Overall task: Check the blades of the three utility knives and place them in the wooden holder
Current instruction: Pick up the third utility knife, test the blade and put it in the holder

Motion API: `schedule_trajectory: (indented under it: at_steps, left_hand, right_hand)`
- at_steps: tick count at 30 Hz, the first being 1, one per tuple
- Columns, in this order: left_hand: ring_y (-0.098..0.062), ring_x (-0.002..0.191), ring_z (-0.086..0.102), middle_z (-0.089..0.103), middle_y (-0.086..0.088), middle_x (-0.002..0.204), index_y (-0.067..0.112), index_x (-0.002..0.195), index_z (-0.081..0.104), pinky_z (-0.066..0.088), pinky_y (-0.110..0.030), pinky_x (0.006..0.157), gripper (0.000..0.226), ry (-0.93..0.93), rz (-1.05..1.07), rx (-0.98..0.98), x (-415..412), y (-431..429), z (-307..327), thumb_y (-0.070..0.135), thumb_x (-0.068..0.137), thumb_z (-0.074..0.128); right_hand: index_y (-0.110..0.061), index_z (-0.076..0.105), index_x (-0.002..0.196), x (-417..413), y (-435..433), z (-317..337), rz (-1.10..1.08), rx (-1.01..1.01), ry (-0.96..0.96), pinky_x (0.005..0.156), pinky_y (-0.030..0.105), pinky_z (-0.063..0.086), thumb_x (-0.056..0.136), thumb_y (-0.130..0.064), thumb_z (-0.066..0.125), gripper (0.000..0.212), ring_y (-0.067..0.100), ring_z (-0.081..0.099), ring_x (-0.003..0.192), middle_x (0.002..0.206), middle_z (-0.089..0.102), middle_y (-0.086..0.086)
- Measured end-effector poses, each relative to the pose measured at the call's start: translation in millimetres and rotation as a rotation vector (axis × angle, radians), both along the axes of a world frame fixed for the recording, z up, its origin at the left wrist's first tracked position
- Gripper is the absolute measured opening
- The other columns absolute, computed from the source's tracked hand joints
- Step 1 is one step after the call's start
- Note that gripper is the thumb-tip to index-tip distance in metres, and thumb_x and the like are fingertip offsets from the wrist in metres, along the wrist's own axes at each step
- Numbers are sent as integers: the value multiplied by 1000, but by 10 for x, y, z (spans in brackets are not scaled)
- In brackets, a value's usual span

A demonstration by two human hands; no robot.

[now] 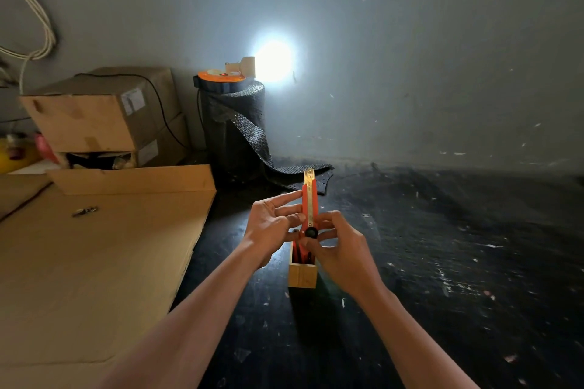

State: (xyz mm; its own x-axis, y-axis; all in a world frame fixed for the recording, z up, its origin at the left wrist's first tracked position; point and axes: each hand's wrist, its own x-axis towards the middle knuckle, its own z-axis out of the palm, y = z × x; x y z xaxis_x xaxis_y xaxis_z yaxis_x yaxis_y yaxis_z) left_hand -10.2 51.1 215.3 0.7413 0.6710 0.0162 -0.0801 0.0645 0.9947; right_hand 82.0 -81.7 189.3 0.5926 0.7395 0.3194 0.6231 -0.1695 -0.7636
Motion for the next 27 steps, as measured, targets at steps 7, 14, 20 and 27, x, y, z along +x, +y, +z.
schedule_trajectory:
  at_steps: [7,14,20,27]
  left_hand:
    - [-21,88,81,82,4,95,16,131,68,66,-40,68,50,28,10,15,36,16,-69,-13,90,67]
    - [-21,89,81,82,2,96,15,132,67,66,-38,66,49,17,-1,-26,50,81,-122,-12,90,67]
    - [-26,91,80,82,-4,103,16,131,68,67,-45,72,51,37,4,-46,85,131,-237,-15,90,64]
    - [-29,93,80,82,-6,102,15,129,67,66,-46,74,49,34,9,-98,123,238,-447,-13,90,67]
  right_hand:
    - [-21,62,107,50,23,-81,-29,-25,-39,62,4,47,89,-24,72,21,2,63,92,109,68,-6]
    - [-21,65,119,128,33,-167,74,-27,-69,74,6,51,91,-9,69,31,6,66,98,121,66,-1]
    - [-22,62,98,129,124,-245,11,-4,-11,67,10,54,87,-18,74,17,-2,65,83,100,69,-9]
    - [-20,63,106,248,265,-360,24,20,161,69,14,57,87,-35,72,26,-1,69,82,95,71,-12]
